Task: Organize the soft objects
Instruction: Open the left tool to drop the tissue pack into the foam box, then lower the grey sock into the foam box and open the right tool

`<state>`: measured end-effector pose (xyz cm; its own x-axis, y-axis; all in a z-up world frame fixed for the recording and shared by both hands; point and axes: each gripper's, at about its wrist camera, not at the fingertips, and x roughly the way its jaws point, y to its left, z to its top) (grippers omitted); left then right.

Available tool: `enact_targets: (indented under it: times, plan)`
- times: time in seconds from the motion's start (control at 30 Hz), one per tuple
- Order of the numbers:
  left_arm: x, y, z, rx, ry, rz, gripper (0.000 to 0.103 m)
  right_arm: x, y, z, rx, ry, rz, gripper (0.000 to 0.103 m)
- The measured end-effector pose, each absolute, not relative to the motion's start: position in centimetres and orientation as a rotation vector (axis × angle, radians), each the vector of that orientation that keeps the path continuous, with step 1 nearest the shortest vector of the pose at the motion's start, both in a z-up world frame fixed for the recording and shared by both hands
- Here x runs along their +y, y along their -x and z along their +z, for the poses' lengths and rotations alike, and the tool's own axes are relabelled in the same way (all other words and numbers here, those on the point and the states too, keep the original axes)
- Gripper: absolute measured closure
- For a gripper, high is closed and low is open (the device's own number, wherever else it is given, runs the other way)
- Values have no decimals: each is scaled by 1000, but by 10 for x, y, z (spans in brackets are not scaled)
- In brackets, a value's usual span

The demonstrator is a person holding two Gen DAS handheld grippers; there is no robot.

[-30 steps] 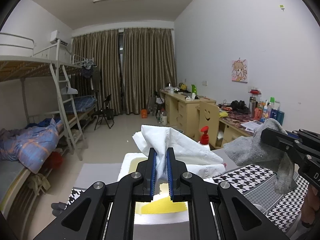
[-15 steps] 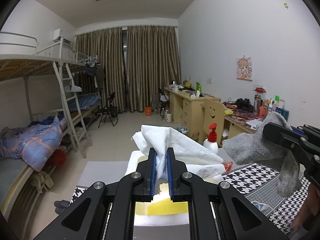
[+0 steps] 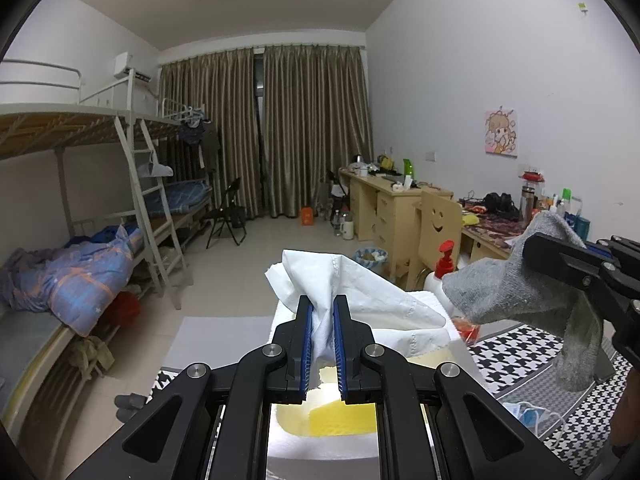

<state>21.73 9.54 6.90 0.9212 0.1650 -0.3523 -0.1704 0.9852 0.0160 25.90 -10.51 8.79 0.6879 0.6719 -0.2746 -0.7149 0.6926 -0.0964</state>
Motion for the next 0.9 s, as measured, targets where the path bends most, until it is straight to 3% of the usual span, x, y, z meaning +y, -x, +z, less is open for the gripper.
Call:
enact_targets:
  times: [0.27, 0.37, 0.5, 0.57, 0.63, 0.73, 0.9]
  plan:
    - [96, -228, 61, 400, 16, 181, 92, -99, -263, 86, 241, 214, 792, 95]
    - [102, -229, 58, 415, 24, 172, 87, -97, -263, 86, 244, 217, 796, 95]
    - [108, -232, 55, 432, 44, 171, 52, -96, -265, 85, 254, 216, 796, 95]
    - [111, -231, 55, 427, 50, 183, 52, -94, -266, 85, 259, 216, 800, 95]
    - [113, -228, 57, 424, 52, 190, 45, -93, -267, 85, 261, 218, 804, 95]
    - [116, -222, 59, 399, 64, 201, 24, -91, -267, 84, 263, 221, 810, 95]
    - [120, -210, 65, 371, 68, 230, 20, -85, -269, 83, 271, 225, 817, 95]
